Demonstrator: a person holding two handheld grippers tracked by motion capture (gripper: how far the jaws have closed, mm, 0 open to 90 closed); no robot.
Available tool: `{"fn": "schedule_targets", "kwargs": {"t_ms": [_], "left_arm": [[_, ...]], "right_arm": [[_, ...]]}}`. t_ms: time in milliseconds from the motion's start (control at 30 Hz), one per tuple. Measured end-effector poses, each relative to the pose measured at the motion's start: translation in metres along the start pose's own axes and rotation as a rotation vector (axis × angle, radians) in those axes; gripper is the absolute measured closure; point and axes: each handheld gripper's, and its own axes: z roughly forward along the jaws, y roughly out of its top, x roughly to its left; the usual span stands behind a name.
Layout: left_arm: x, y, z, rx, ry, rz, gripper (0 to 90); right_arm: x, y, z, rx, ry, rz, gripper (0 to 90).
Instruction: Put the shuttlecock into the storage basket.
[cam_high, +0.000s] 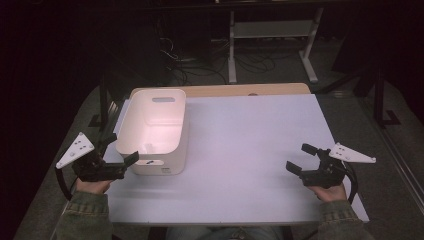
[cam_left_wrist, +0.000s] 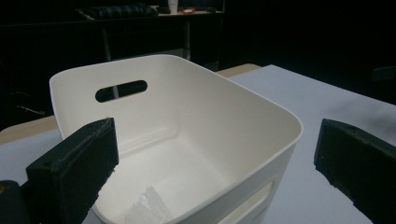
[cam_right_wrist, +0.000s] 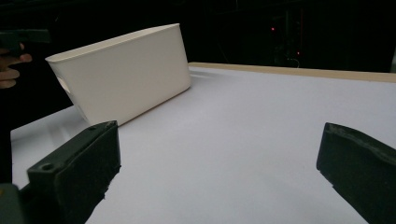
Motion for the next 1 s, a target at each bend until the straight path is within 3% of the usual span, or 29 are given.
{"fn": "schedule_targets", "kwargs": {"t_ms": [67,267,533,833,1000], "left_arm": [[0.0,-0.005,0.0,0.006,-0.004,0.03,0.0],[-0.002,-0.02,-0.003,-0.024,-0.032,0.034,0.0],[-0.001,-0.03,-0.006,-0.018,-0.058,0.057,0.0],[0.0,-0.039,-0.015,-0.083,-0.081,0.042,0.0],[0.003,-0.047,-0.022,-0.076,-0.077,0.019,0.0]], "right_arm": [[0.0,0.0,0.0,0.0,-0.001,0.0,0.0],[0.0,0.0,0.0,0.001,0.0,0.002,0.0],[0.0,0.0,0.001,0.002,0.001,0.001,0.0],[0.0,0.0,0.0,0.004,0.0,0.004,0.0],[0.0,0.0,0.0,0.004,0.001,0.003,0.0]]}}
